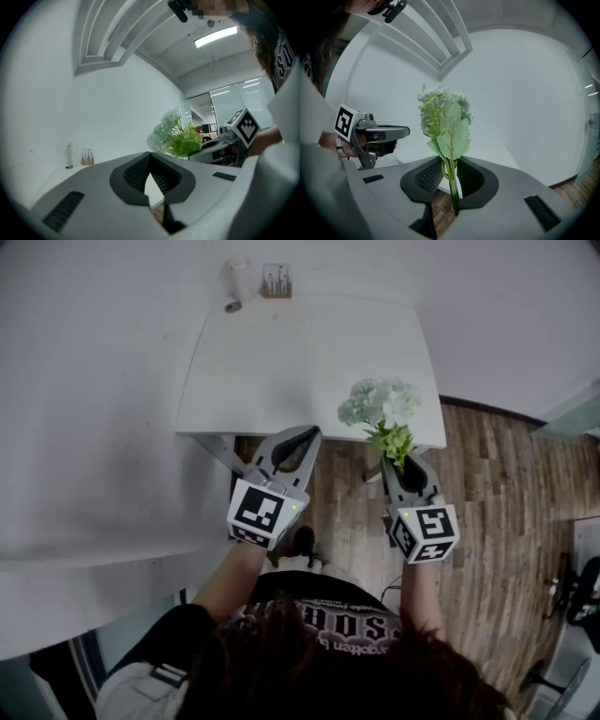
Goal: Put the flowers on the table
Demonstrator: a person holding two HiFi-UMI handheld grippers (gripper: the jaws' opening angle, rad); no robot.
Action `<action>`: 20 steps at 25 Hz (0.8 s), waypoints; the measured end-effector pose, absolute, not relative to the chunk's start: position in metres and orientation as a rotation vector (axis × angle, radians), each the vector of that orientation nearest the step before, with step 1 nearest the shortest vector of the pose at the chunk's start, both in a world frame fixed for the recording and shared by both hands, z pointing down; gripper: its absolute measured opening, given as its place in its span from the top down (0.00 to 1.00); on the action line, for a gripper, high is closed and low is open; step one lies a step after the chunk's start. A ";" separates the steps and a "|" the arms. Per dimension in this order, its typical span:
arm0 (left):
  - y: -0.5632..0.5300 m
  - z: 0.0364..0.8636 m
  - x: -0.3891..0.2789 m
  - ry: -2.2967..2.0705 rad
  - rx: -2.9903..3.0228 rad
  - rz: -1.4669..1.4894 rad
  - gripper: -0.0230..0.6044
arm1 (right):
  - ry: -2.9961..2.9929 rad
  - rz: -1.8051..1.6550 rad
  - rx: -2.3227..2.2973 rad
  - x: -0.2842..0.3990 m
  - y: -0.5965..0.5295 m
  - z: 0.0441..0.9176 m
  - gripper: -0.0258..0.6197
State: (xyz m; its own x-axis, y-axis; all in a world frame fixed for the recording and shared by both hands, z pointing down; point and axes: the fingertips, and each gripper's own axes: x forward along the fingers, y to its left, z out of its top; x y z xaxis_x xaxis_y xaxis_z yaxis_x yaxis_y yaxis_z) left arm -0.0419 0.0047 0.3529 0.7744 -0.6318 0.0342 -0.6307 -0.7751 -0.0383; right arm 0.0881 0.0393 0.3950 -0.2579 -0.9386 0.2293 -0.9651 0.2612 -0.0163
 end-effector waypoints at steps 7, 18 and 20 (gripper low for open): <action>-0.046 0.352 -0.040 1.020 -2.935 -0.066 0.97 | -2.338 0.212 1.826 0.095 -0.015 0.393 0.82; -0.090 0.348 -0.030 1.016 -2.936 -0.076 0.97 | -2.326 0.220 1.869 0.114 -0.058 0.387 0.82; -0.095 0.350 -0.028 1.026 -2.941 -0.080 0.97 | -2.321 0.223 1.871 0.119 -0.064 0.387 0.82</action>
